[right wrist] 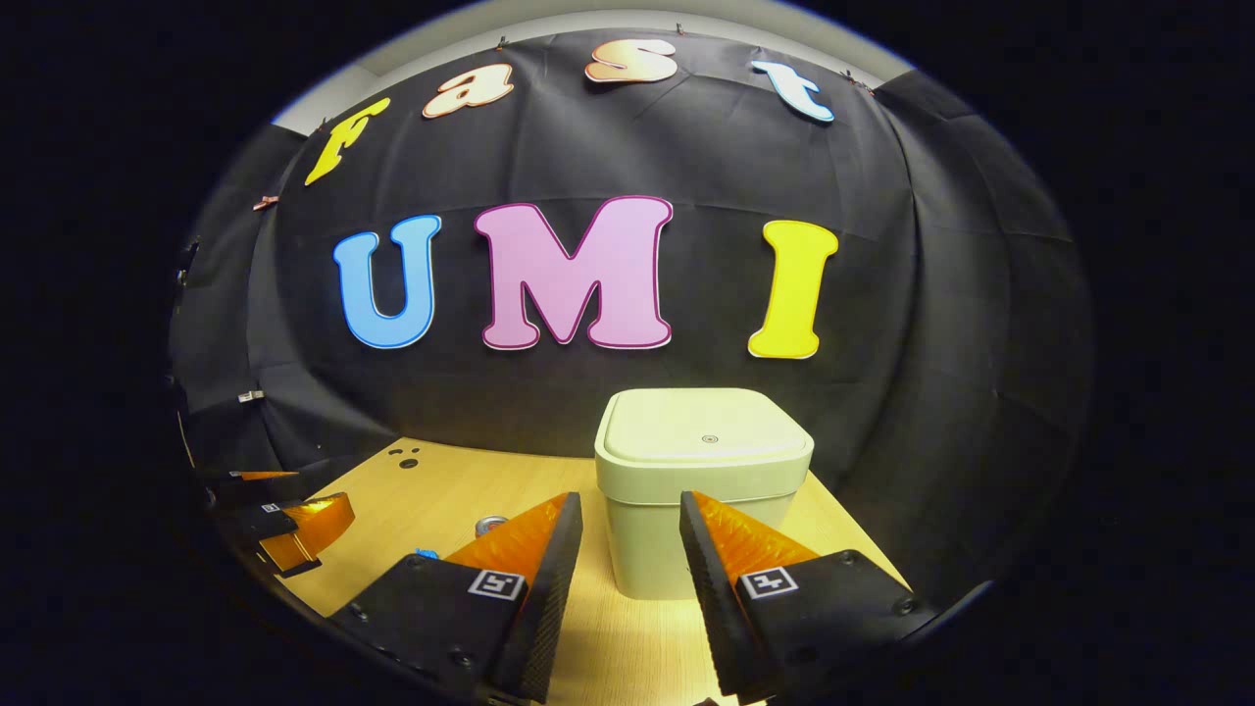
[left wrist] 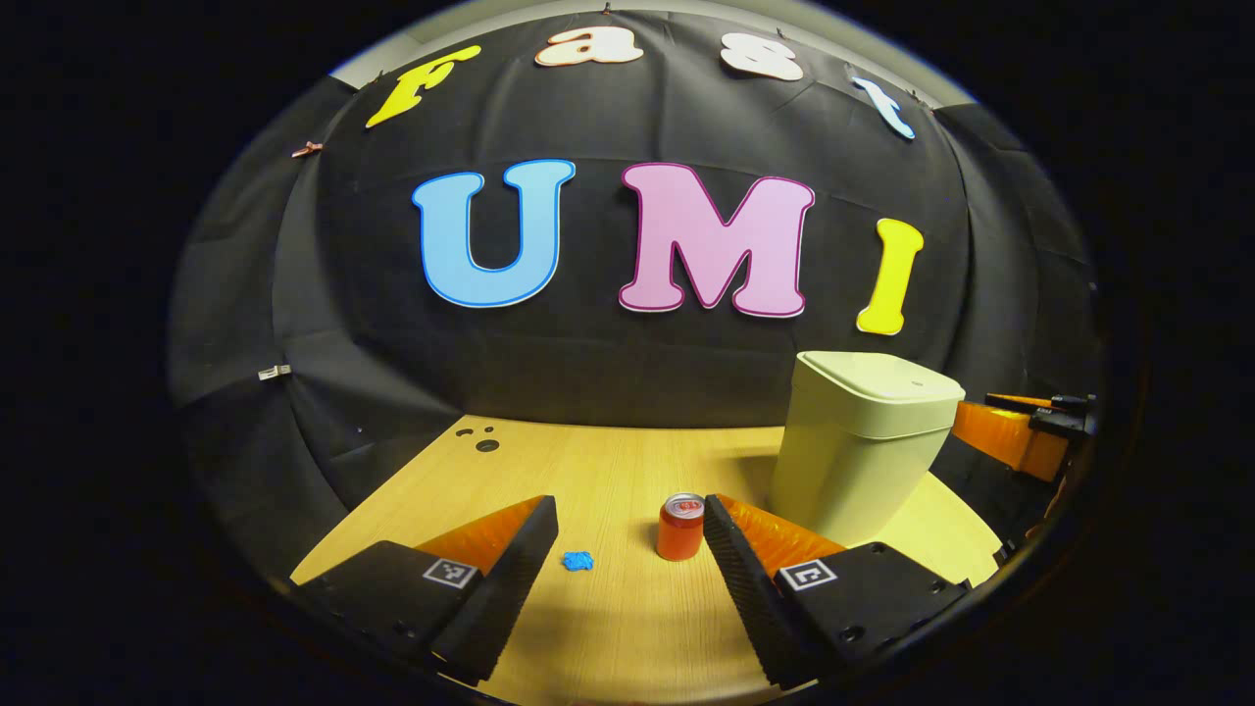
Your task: Press the lid of the desktop garbage bin to open it, pick up the crumpled paper on the desktop and throw it into the bin, then pick up the pop can on the desktop and drop it into the bin, and finally close the garbage bin lid.
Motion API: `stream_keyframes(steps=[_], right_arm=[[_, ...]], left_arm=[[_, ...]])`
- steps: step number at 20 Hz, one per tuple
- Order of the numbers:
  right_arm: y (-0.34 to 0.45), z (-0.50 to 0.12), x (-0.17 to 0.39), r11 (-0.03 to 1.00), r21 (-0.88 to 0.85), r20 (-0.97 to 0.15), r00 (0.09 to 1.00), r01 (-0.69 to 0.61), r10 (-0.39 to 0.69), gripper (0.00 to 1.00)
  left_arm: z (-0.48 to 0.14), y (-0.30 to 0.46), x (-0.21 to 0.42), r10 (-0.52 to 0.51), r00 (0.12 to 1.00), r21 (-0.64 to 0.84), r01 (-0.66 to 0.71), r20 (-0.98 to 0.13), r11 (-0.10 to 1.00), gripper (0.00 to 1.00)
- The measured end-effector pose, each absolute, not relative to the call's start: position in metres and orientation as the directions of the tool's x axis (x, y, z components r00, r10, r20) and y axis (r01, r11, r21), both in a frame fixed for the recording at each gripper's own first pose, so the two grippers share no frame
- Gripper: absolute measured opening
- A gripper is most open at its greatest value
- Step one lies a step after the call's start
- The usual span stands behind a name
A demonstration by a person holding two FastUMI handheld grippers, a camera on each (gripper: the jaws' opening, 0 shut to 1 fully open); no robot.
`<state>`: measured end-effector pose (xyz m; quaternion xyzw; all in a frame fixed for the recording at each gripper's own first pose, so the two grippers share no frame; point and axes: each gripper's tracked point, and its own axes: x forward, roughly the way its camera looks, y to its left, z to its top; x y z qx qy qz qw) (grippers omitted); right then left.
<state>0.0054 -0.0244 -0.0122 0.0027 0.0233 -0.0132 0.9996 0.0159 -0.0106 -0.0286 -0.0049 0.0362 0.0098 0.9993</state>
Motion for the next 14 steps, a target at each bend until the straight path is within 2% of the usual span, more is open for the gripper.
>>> stream_keyframes(steps=[1, 3, 6, 7, 8, 9, 11, 14], right_arm=[[-0.025, -0.012, 0.007, 1.0, -0.002, -0.047, 0.998, 0.029, -0.029, 0.64], [-0.024, -0.01, 0.007, 1.0, -0.011, -0.052, 0.998, 0.024, -0.025, 0.41], [-0.025, -0.011, 0.01, 1.0, -0.019, -0.066, 0.998, 0.022, -0.023, 0.39], [-0.026, -0.012, 0.009, 1.0, -0.02, -0.071, 0.997, 0.022, -0.024, 0.22], [-0.027, -0.012, 0.012, 0.999, -0.024, -0.065, 0.997, 0.03, -0.031, 0.17], [-0.036, -0.009, 0.013, 0.998, -0.036, -0.06, 0.996, 0.06, -0.062, 0.15], [-0.033, -0.009, 0.016, 0.998, -0.038, -0.055, 0.997, 0.044, -0.046, 0.08], [-0.036, -0.012, 0.019, 0.997, -0.058, -0.082, 0.995, 0.055, -0.06, 0.06]], left_arm=[[-0.03, -0.009, 0.016, 0.021, 0.997, -0.011, -0.022, -0.072, 1.0, 0.96], [-0.031, -0.006, 0.018, 0.029, 0.997, -0.015, -0.03, -0.077, 0.999, 0.96], [-0.033, -0.004, 0.019, 0.034, 0.996, -0.024, -0.036, -0.084, 0.999, 0.96], [-0.033, -0.003, 0.02, 0.037, 0.996, -0.023, -0.039, -0.086, 0.999, 0.96], [-0.034, -0.003, 0.02, 0.039, 0.996, -0.022, -0.041, -0.086, 0.999, 0.96], [-0.034, -0.002, 0.021, 0.039, 0.996, -0.021, -0.041, -0.086, 0.999, 0.96], [-0.035, -0.003, 0.022, 0.037, 0.996, -0.02, -0.039, -0.087, 0.999, 0.96], [-0.037, -0.002, 0.024, 0.036, 0.995, -0.023, -0.039, -0.096, 0.999, 0.96]])
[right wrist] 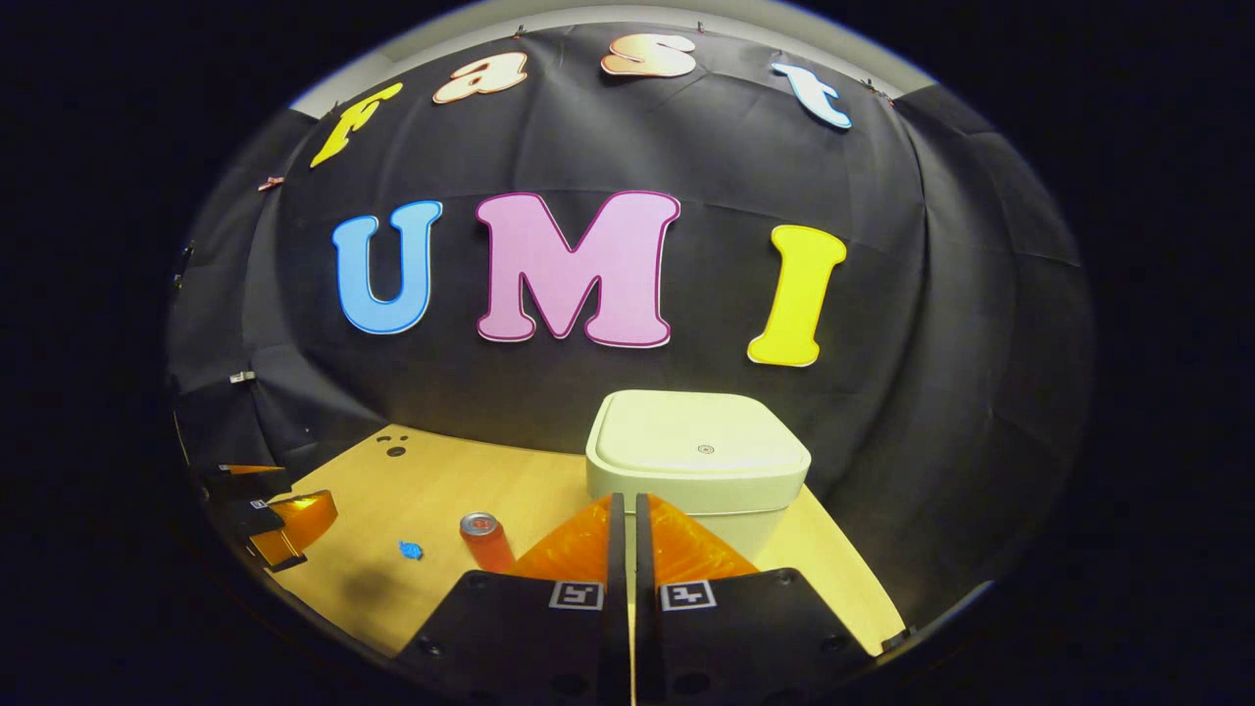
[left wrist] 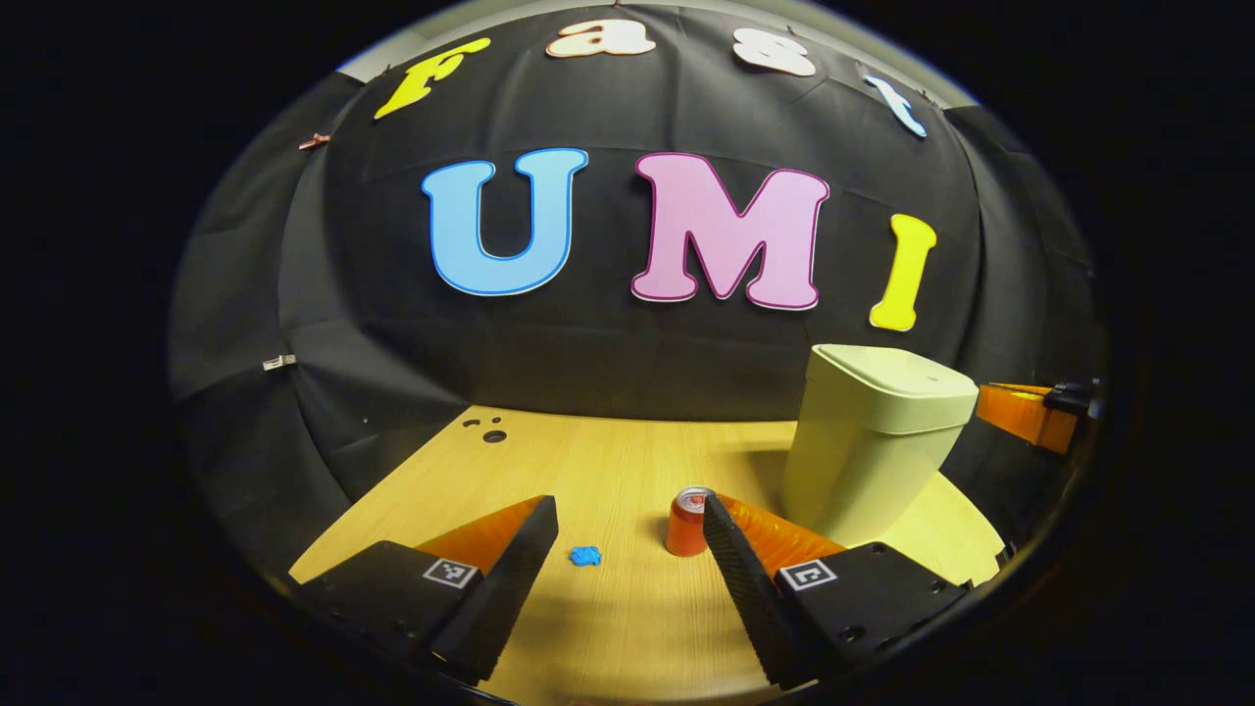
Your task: Press the lid of the desktop garbage bin to open it, pick up the crumpled paper on the desktop and throw it into the bin, then pick up the pop can on the desktop and drop it into the bin, and finally close the garbage bin lid.
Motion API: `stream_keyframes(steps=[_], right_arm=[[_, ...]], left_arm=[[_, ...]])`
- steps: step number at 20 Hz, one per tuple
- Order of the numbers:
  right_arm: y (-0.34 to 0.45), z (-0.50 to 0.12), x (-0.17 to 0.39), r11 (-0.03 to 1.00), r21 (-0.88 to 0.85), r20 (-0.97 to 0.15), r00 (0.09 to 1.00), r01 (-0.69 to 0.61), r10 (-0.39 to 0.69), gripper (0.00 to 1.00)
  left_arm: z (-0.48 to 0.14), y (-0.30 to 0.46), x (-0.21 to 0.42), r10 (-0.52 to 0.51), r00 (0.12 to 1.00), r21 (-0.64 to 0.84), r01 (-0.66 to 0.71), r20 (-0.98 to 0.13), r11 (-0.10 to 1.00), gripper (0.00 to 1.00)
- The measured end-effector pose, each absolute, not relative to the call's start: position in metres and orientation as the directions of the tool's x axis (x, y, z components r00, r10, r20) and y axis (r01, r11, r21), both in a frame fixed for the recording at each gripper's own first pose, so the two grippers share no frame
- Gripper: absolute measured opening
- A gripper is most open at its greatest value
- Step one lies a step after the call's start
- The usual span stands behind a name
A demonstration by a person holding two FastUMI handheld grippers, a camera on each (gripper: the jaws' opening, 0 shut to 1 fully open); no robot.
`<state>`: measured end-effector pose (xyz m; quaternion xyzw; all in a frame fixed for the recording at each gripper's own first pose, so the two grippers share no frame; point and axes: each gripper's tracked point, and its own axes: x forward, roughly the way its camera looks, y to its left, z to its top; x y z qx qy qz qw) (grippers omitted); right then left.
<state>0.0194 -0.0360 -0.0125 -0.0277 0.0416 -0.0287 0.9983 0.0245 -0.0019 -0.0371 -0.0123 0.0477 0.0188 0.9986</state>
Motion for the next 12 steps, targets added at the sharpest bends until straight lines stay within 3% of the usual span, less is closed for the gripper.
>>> stream_keyframes(steps=[9, 12], right_arm=[[-0.034, 0.001, 0.042, 1.0, 0.013, -0.134, 0.991, -0.022, 0.023, 0.05], [-0.051, 0.014, 0.062, 1.0, 0.021, -0.126, 0.992, 0.01, -0.008, 0.05]], left_arm=[[-0.047, 0.001, 0.03, 0.037, 0.992, -0.017, -0.04, -0.121, 0.999, 0.96], [-0.047, 0.005, 0.035, 0.047, 0.991, -0.015, -0.049, -0.127, 0.999, 0.96]])
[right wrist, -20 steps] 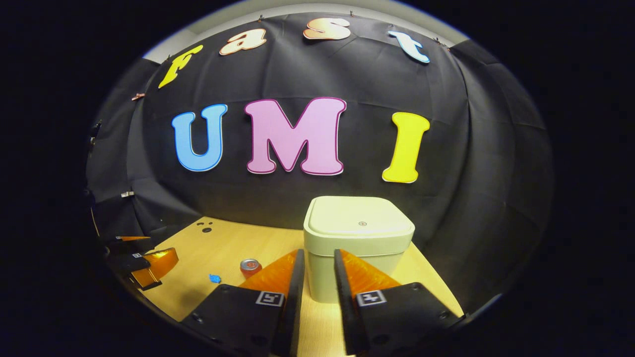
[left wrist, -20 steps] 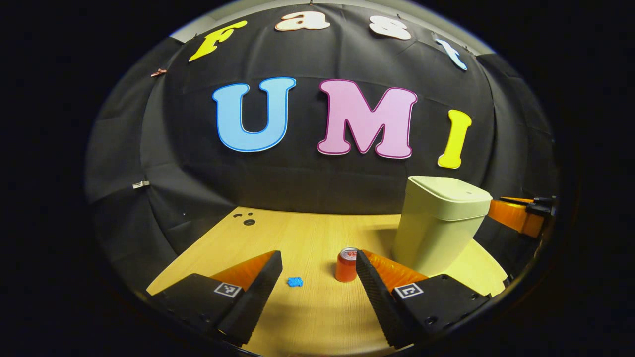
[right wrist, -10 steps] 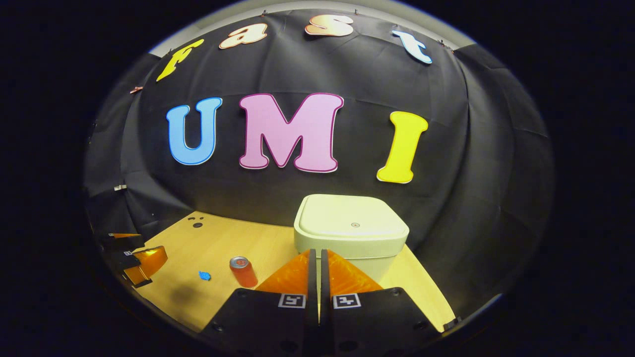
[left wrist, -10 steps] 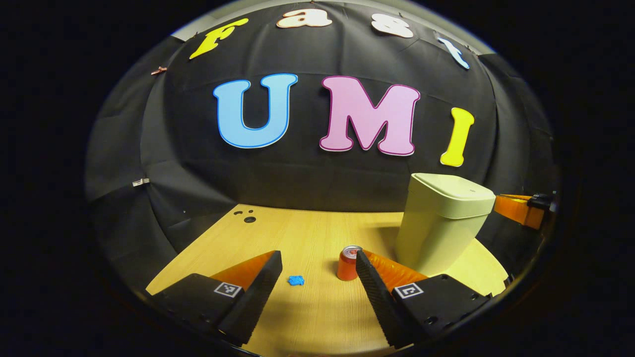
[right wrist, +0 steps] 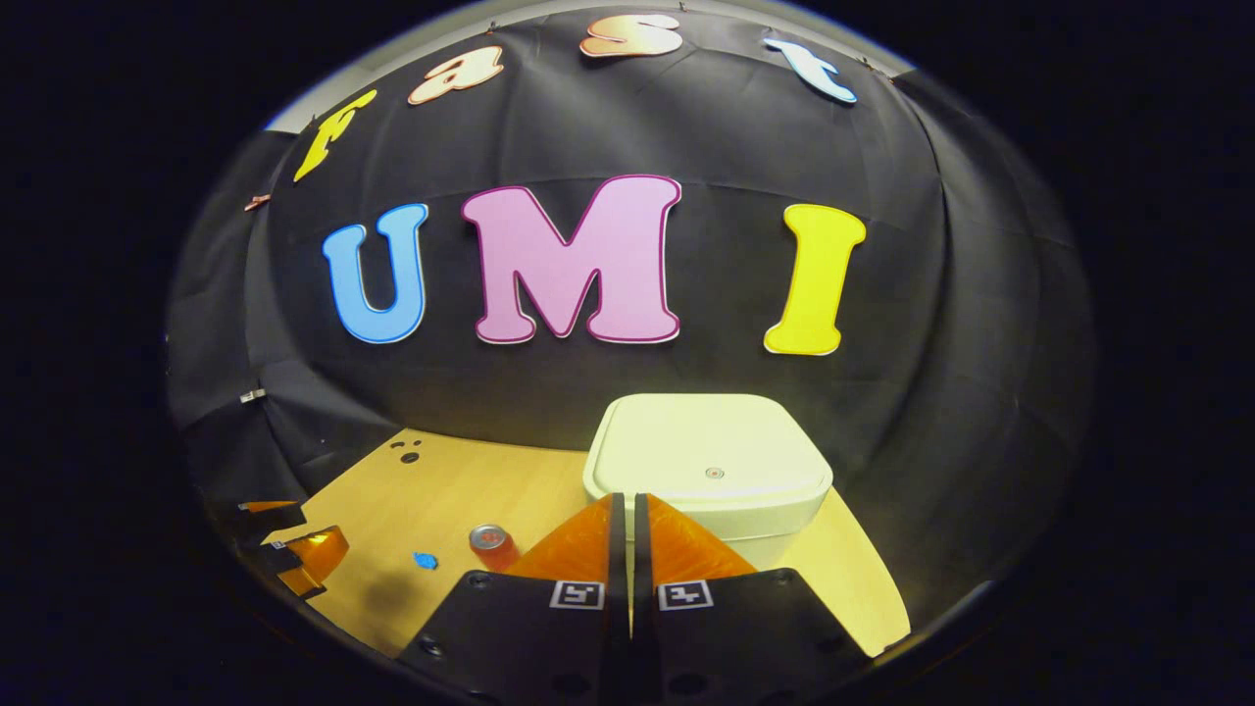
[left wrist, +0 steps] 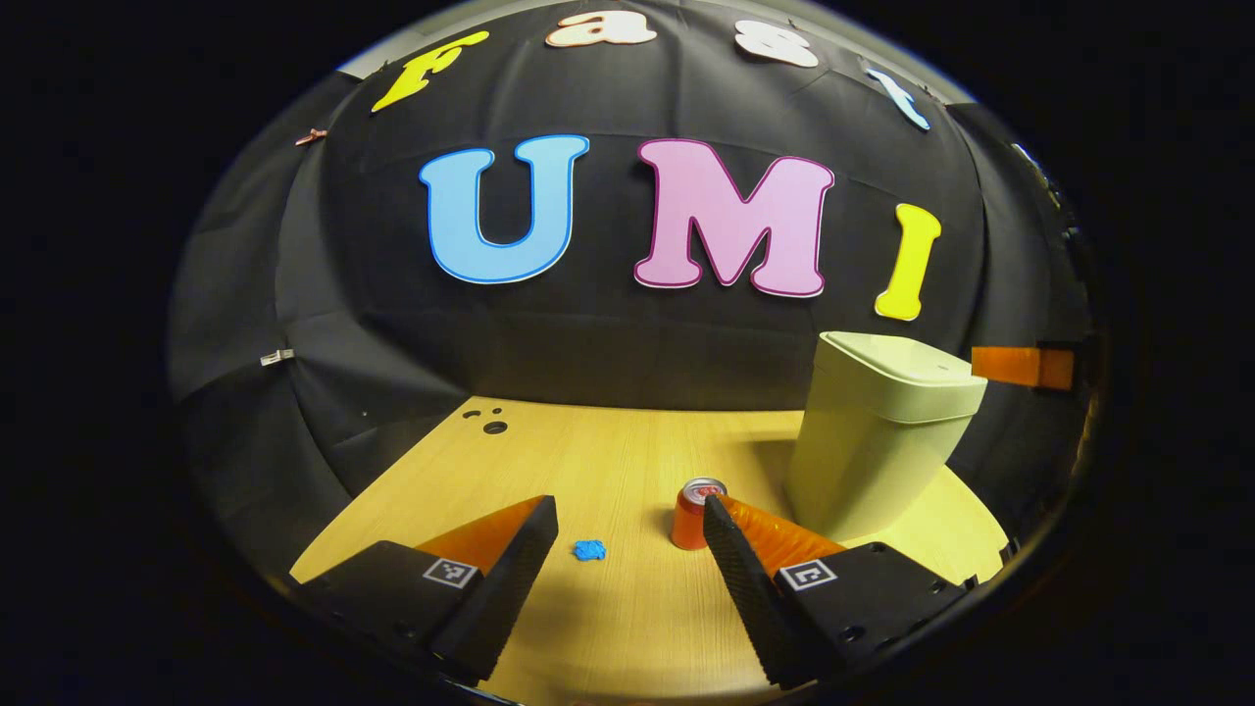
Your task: Press the lid of the desktop garbage bin to open it, pick up the crumpled paper on the desktop and throw it into the bin, then pick up the pop can on the desktop and drop it into the bin, and finally close the garbage bin lid.
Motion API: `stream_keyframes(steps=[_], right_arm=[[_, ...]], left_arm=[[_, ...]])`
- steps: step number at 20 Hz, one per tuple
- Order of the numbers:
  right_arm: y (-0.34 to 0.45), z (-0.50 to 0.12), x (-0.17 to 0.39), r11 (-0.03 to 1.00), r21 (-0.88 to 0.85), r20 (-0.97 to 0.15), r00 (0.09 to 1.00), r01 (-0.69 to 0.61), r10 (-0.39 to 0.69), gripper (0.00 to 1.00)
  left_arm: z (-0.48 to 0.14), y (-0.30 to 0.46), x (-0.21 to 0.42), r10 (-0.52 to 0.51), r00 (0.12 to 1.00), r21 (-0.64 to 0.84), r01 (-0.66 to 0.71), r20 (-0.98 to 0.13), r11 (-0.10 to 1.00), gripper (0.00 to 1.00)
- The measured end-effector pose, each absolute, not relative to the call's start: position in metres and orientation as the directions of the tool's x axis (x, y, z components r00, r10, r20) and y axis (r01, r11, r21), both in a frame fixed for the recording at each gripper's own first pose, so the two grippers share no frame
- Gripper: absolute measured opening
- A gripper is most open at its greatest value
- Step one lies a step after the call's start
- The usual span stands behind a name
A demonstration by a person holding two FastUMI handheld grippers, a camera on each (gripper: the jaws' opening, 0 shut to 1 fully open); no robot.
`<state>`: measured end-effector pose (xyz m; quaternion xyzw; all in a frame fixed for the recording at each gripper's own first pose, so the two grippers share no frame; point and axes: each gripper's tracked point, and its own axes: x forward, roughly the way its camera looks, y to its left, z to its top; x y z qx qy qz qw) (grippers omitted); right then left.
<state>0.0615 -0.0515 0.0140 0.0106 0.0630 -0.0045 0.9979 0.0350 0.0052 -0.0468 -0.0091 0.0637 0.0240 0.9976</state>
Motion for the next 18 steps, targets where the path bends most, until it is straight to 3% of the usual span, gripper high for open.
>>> stream_keyframes(steps=[11, 18], right_arm=[[-0.106, -0.002, 0.126, 0.995, 0.018, -0.181, 0.979, 0.102, -0.097, 0.05], [-0.105, -0.014, 0.129, 0.995, 0.014, -0.214, 0.973, 0.097, -0.092, 0.06]], left_arm=[[-0.055, 0.014, 0.051, 0.08, 0.983, -0.03, -0.086, -0.167, 0.996, 0.96], [-0.06, 0.027, 0.056, 0.109, 0.978, -0.034, -0.117, -0.18, 0.993, 0.96]])
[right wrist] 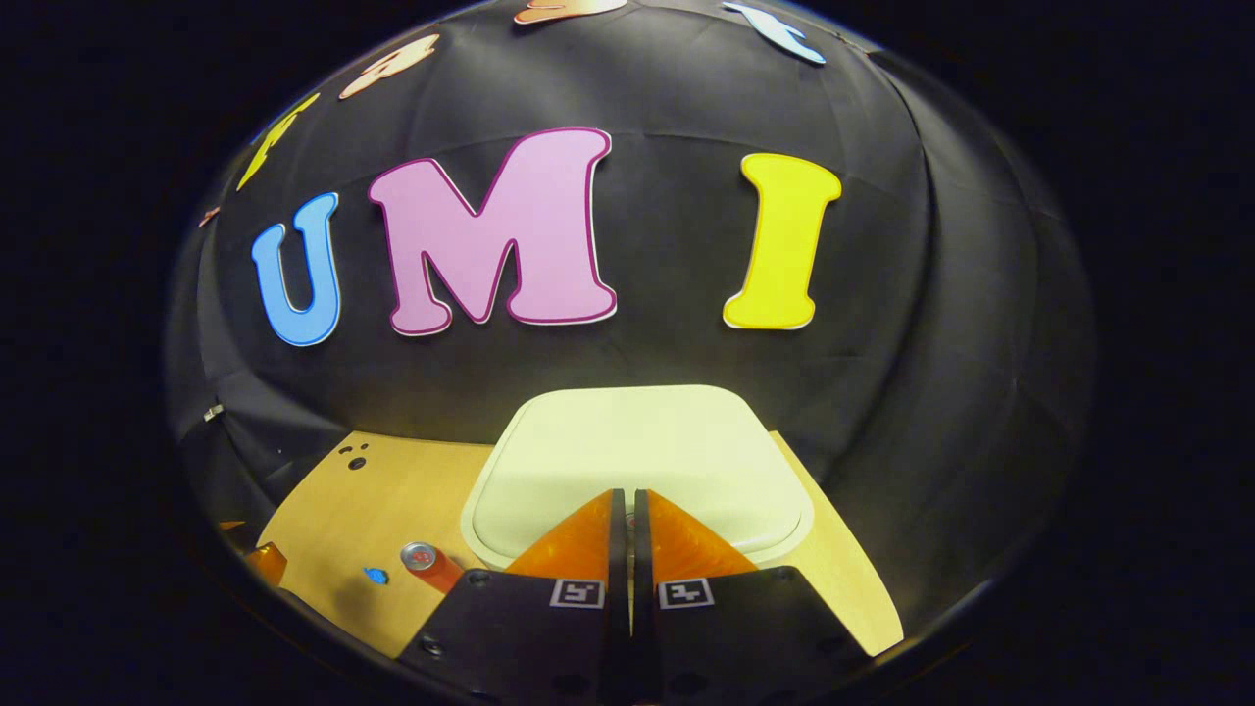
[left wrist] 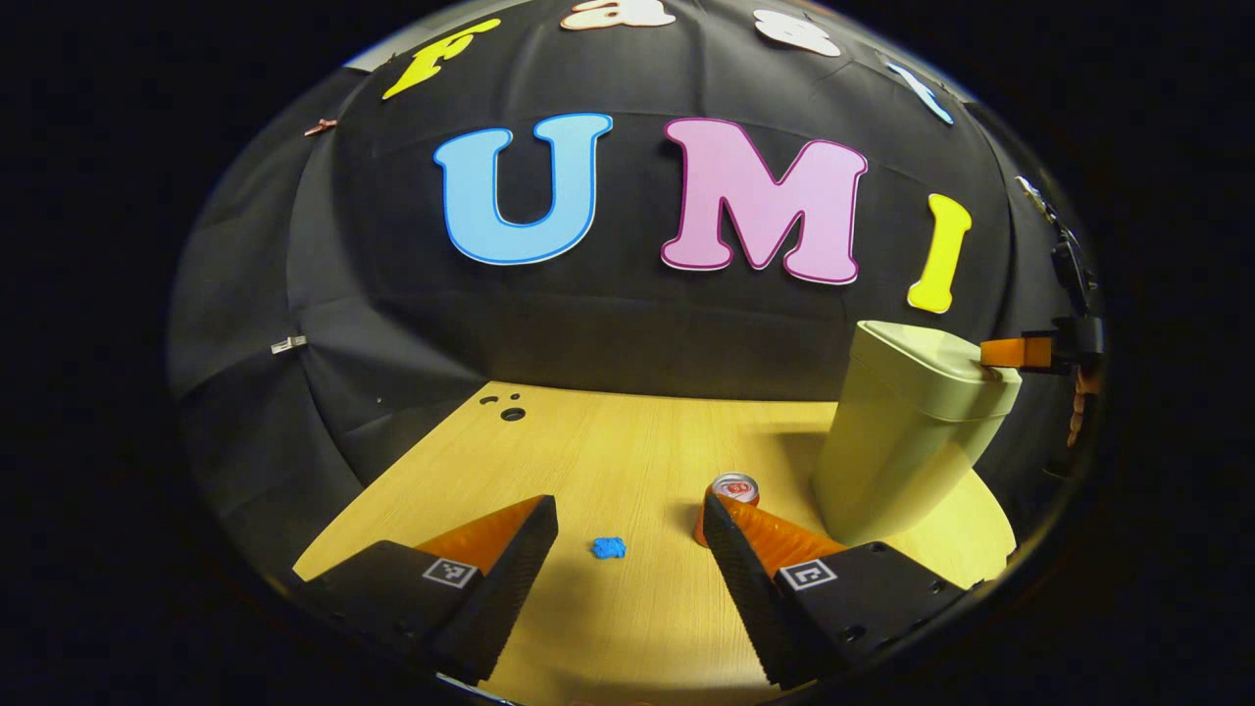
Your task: Press the lid of the desktop garbage bin to open it, pick up the crumpled paper on the desktop and throw it into the bin, then pick up the pop can on the desktop and drop it into the bin, and finally close the garbage bin lid.
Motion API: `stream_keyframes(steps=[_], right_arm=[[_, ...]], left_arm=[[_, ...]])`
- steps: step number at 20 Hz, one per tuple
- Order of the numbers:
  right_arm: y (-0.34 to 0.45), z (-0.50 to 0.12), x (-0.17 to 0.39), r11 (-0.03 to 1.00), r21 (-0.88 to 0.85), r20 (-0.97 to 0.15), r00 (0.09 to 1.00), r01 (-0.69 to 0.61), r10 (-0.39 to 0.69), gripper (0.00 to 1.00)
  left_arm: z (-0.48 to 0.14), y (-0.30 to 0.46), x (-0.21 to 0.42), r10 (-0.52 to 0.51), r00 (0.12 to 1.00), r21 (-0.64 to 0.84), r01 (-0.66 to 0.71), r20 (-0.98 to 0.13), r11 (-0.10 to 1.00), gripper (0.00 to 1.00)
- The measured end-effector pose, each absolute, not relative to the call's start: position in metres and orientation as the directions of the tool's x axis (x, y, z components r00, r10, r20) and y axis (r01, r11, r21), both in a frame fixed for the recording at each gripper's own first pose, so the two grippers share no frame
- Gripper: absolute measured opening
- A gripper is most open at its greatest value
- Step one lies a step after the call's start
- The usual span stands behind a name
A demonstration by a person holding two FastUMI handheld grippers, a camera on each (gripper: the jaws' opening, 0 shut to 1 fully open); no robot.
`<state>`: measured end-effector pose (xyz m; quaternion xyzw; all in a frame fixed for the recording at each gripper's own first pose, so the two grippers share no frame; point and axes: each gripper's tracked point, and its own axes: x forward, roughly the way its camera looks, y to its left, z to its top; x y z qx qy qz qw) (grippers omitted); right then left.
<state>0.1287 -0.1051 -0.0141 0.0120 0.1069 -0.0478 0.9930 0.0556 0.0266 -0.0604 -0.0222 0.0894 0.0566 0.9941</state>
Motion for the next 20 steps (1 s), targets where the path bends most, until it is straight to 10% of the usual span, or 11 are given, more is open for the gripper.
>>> stream_keyframes(steps=[20], right_arm=[[-0.113, 0.0, 0.111, 0.992, 0.042, -0.191, 0.976, 0.116, -0.106, 0.05]], left_arm=[[-0.058, 0.043, 0.039, 0.109, 0.983, -0.02, -0.113, -0.151, 0.993, 0.96]])
